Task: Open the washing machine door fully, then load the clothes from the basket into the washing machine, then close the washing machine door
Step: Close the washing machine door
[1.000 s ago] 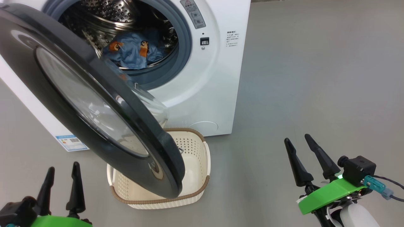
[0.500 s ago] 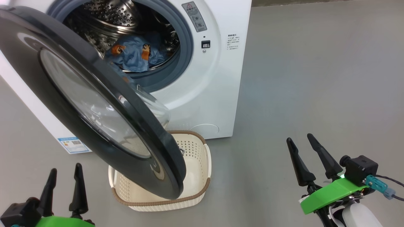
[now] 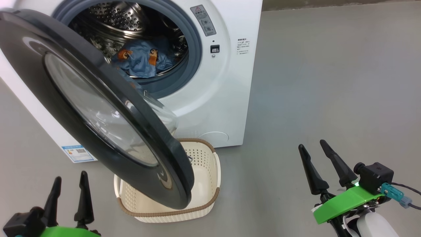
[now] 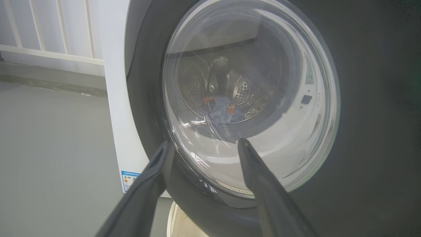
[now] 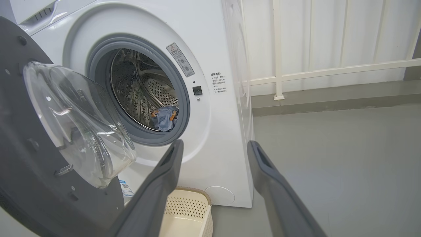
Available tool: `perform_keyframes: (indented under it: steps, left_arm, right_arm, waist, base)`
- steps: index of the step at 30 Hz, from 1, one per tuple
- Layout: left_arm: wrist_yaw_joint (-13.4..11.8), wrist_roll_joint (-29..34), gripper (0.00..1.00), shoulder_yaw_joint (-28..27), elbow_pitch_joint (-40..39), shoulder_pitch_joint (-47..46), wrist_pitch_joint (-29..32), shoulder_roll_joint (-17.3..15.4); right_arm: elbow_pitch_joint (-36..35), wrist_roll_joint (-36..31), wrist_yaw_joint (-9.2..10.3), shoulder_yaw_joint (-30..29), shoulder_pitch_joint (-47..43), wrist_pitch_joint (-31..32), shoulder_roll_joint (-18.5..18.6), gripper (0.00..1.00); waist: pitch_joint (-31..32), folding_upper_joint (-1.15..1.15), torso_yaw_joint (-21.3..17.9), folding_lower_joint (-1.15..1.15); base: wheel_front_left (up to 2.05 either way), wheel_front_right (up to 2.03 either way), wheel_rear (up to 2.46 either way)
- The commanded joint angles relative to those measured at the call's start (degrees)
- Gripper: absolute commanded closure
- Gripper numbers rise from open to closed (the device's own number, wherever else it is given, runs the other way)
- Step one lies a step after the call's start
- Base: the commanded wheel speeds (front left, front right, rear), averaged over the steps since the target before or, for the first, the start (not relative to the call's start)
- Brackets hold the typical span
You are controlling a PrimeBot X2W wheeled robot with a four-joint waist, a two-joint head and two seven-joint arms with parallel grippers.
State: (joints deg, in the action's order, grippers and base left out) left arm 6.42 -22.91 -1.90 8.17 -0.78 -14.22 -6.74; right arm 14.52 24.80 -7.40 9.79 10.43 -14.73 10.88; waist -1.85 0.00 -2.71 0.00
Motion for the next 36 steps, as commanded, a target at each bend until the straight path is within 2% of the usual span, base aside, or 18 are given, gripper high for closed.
perform_keyframes:
  steps: [1,10,11,12,13,15,17,30,36]
  left_arm:
    - [0.3,0.4,0.00,-2.1,-1.2,-0.2,-0.8,-0.9]
    - [0.4,0.4,0.00,-1.8,-1.1,0.0,-0.8,-0.7]
    - [0.4,0.3,0.00,-1.8,-1.1,0.0,-0.8,-0.7]
    - [0.4,0.3,0.00,-1.7,-1.1,0.0,-0.8,-0.7]
    - [0.4,0.3,0.00,-1.6,-1.1,-0.1,-0.8,-0.6]
    - [0.4,0.2,0.00,-1.5,-1.1,-0.1,-0.8,-0.6]
    - [0.5,0.2,0.00,-1.3,-0.9,-0.2,-0.8,-0.5]
    - [0.6,-0.4,0.00,-0.6,-0.1,-0.5,-0.8,-0.3]
    - [0.7,-0.6,0.00,-0.5,0.3,-0.3,-0.8,-0.4]
  right_arm:
    - [-1.4,0.0,-0.09,1.2,1.0,-0.3,0.6,0.00]
    - [-1.8,-0.1,-0.09,1.3,1.0,-0.3,0.6,0.00]
    - [-1.9,-0.2,-0.09,1.4,0.9,-0.3,0.5,0.09]
    - [-2.1,-0.2,-0.09,1.4,0.9,-0.3,0.5,0.25]
    - [-2.2,-0.2,-0.09,1.3,0.9,-0.3,0.5,0.51]
    - [-2.4,-0.2,-0.09,1.3,0.9,-0.3,0.6,0.69]
    - [-2.6,-0.2,-0.09,1.3,0.9,-0.3,0.5,1.00]
    - [-5.7,0.0,-0.09,5.1,4.6,-0.3,-0.5,1.00]
    - [-11.8,-1.7,-0.09,5.8,6.4,-0.3,-1.2,1.00]
  waist:
    - [0.1,0.00,0.0,0.00]
    - [0.1,0.00,0.5,0.00]
    - [0.1,0.00,0.7,0.00]
    - [0.1,0.00,0.9,0.00]
    - [0.1,0.00,1.2,0.00]
    - [0.1,0.00,1.9,0.00]
    - [0.1,0.00,2.7,0.00]
    - [0.7,0.00,9.8,0.00]
    - [1.5,0.00,12.9,0.00]
  base:
    - [0.00,0.00,0.00]
    - [0.00,0.00,0.00]
    - [0.00,0.00,0.00]
    - [0.00,0.00,0.00]
    - [0.00,0.00,0.00]
    - [0.00,0.00,0.00]
    - [0.00,0.00,0.00]
    - [0.00,0.00,0.00]
    - [0.00,0.00,0.00]
